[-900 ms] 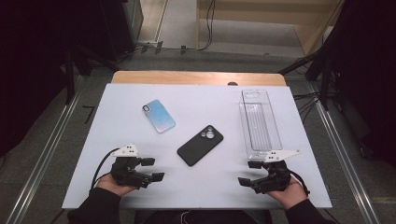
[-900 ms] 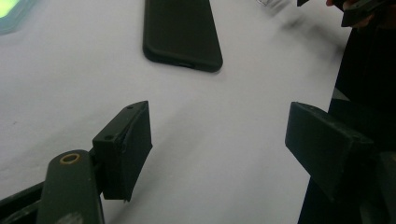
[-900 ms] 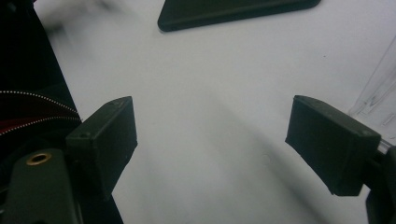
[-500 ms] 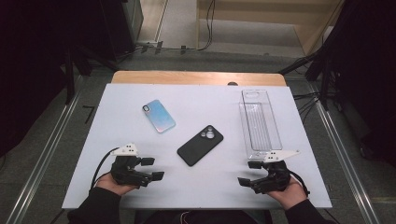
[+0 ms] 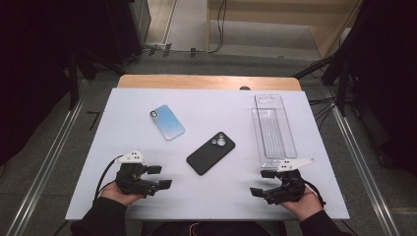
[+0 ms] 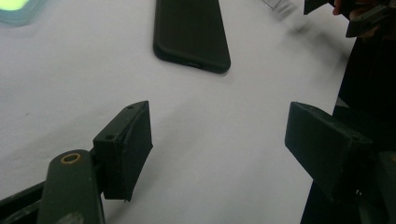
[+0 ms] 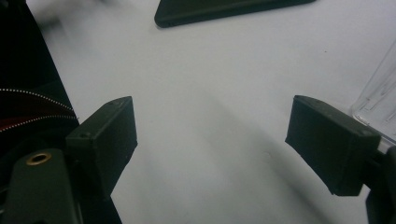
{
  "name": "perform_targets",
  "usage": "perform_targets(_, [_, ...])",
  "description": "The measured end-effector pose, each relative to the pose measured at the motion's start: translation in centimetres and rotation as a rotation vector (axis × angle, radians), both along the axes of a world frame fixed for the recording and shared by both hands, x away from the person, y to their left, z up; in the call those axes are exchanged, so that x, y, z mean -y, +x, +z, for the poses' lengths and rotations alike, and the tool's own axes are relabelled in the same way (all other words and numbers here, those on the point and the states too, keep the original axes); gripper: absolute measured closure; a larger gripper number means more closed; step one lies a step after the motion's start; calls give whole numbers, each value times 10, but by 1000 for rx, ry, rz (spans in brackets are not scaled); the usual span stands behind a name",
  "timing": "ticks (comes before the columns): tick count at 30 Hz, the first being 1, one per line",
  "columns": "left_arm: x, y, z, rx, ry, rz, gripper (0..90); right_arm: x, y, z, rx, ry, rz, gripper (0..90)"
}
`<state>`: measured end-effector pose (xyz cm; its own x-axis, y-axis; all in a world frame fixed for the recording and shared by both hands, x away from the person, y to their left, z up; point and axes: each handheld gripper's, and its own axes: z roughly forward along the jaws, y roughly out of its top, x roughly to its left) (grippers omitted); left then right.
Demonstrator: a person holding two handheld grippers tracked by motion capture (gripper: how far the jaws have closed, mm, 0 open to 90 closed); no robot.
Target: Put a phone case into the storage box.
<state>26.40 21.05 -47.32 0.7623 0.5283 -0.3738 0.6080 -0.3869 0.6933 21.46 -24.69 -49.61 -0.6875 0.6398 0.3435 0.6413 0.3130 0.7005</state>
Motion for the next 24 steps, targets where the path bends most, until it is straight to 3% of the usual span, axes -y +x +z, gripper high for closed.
perform_targets(15, [0,1,0,1,-2,0,236,-1,0,0,-3,3,2,143])
perform_targets(21, [2,3,-2,-12,45,33,234,0,-1,0,-2,3,-1,143])
perform_targets(24, [2,3,-1,-10,40,34,234,0,-1,0,-4,4,-4,143])
